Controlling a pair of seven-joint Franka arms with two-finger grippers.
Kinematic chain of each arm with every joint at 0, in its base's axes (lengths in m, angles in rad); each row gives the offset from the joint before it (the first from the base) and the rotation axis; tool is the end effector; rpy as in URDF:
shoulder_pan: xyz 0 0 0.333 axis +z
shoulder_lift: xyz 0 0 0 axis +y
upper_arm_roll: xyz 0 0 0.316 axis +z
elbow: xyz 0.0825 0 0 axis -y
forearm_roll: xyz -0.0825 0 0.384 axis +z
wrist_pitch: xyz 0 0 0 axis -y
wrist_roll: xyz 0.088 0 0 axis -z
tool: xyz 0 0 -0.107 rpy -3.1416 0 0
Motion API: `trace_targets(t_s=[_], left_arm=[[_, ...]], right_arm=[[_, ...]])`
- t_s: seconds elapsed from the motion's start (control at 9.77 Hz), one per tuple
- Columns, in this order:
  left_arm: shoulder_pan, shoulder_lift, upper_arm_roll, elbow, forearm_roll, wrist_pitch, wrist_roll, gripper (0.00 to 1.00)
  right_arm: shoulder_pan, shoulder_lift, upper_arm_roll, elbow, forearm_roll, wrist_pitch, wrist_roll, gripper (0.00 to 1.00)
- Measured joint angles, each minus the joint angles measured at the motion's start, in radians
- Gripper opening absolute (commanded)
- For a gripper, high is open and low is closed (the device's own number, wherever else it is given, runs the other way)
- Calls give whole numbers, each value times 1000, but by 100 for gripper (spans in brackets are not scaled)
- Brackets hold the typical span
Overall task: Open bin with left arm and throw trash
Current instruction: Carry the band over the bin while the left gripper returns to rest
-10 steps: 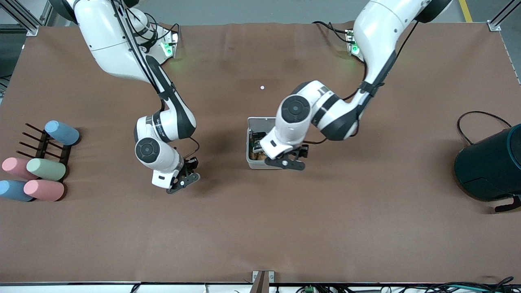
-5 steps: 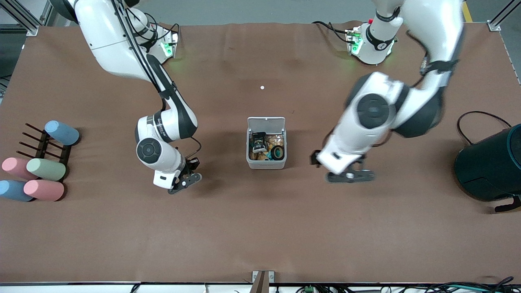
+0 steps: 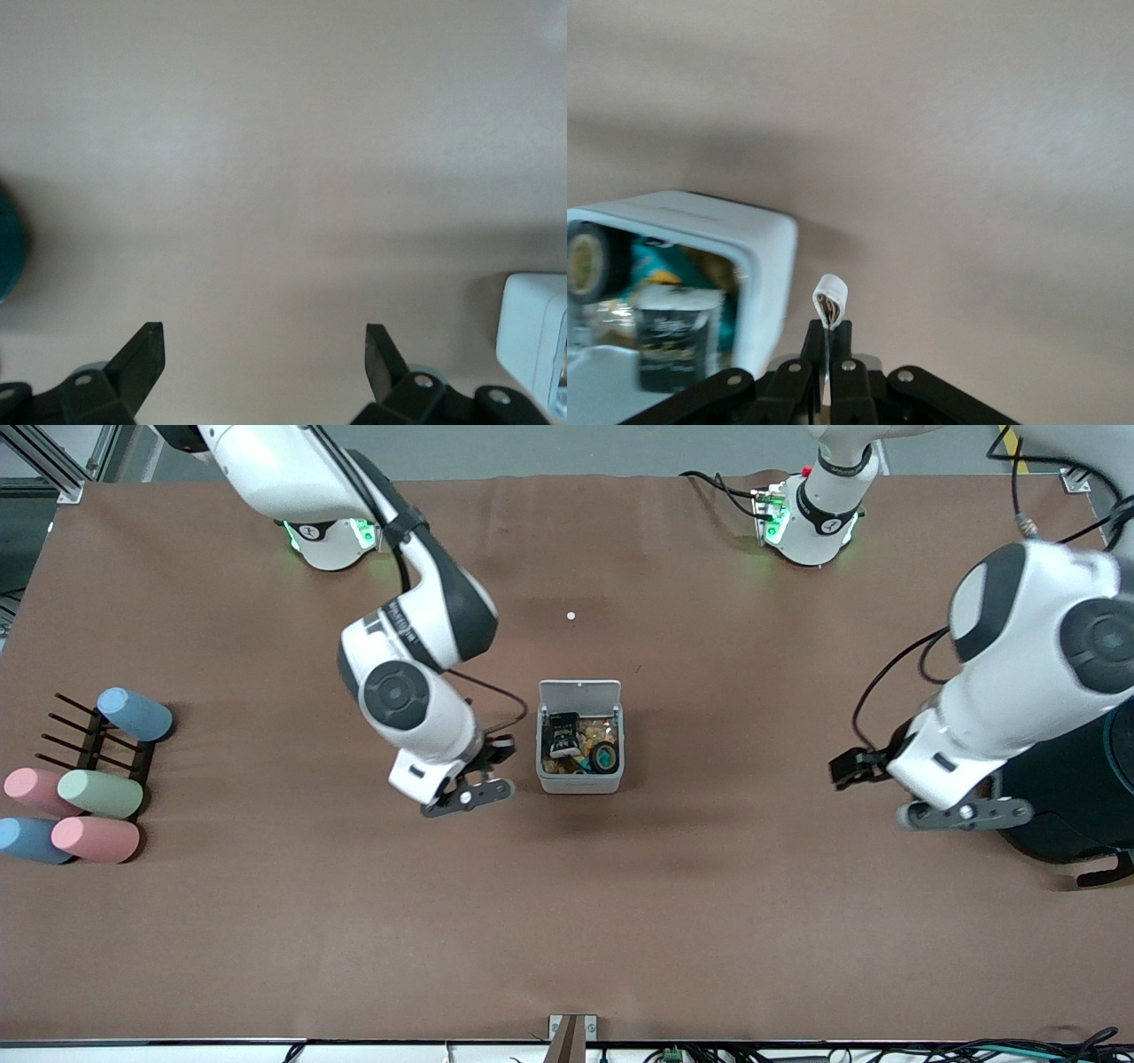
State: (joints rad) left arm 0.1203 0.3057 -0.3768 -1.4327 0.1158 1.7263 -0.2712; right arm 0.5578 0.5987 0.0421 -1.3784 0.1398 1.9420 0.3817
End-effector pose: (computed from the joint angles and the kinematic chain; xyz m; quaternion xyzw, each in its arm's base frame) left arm 0.6381 -0.1229 0.5301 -1.0000 -0.0068 -0.0048 0.0005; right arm 0.5891 0.4072 0.3627 -0.9938 -0.0788 0.0514 0.0593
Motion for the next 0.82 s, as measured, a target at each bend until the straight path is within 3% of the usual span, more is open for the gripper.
trace_targets(t_s=[0.2, 0.41, 0.51, 0.82], left_arm=[[-15, -125, 80, 22, -62, -123, 56, 100], [-95, -255, 231, -10, -104, -201, 108, 100], [-125, -295, 272, -49, -107, -203, 116, 100], [-149, -304, 304, -95, -107, -179, 214, 100]], right_arm=[[8, 7, 79, 1, 0, 7, 180, 0], [40, 13, 106, 1, 0, 8, 240, 0], [61, 15, 106, 1, 0, 19, 246, 0], [72, 30, 106, 0, -1, 58, 259, 1]])
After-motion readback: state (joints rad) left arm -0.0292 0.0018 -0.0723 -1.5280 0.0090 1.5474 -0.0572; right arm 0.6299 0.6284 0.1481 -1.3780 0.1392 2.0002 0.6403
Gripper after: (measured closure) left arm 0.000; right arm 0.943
